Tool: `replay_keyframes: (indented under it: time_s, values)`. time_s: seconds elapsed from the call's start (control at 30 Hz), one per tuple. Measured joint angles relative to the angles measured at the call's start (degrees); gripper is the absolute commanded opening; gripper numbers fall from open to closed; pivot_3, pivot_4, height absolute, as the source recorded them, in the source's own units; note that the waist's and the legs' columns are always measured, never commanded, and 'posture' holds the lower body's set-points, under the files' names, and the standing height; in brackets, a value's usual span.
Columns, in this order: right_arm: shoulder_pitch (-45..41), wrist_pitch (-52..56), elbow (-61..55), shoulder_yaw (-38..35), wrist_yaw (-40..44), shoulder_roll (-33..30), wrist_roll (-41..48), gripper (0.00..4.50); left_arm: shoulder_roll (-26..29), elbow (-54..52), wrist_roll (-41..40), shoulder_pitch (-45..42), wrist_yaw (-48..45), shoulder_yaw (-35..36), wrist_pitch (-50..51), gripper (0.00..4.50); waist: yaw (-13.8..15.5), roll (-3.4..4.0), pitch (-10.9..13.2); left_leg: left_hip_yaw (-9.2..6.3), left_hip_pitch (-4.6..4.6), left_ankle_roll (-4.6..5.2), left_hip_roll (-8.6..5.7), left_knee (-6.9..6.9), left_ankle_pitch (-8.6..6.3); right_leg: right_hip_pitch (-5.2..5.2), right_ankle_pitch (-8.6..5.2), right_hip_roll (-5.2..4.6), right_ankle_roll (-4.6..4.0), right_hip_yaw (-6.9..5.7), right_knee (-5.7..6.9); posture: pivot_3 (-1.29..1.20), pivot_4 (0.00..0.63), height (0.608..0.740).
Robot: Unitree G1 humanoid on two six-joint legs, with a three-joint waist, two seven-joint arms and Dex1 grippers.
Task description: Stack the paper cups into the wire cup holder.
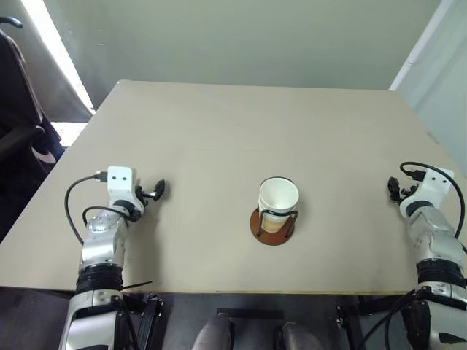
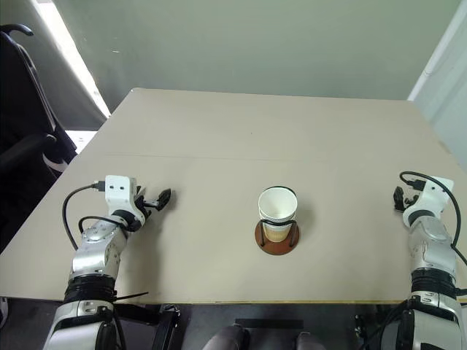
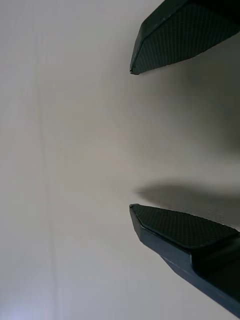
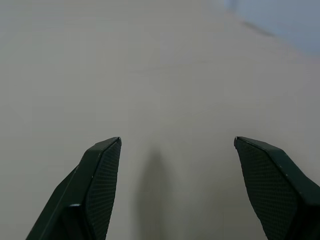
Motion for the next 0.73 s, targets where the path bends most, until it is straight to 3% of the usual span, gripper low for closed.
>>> replay_keyframes:
  time_s: [0.1,0.73]
  values:
    - [-0.5,-1.2,2.1,-1.1,-0.2,0.0,0.5,4.47,-0.7,0.8,-0.1,0.2,2.0,0.6,-1.8,4.50,0.0,0.00,0.0,0.05,0.25,-0.07,0.01,-0.17,-0.01,0.12,-0.04,0.00,-0.07,0.05,0.07,0.00,0.150,0.740]
    - [-3.7,-9.9,11.4,-0.8,-1.4,2.9,-1.8,4.47,-2.9,5.0,-1.0,1.1,6.8,3.0,-11.8,4.50,-0.4,0.04,0.0,0.16,0.56,-0.27,0.04,-0.78,-0.13,0.08,-0.16,0.00,-0.29,0.19,0.10,0.00,0.150,0.740]
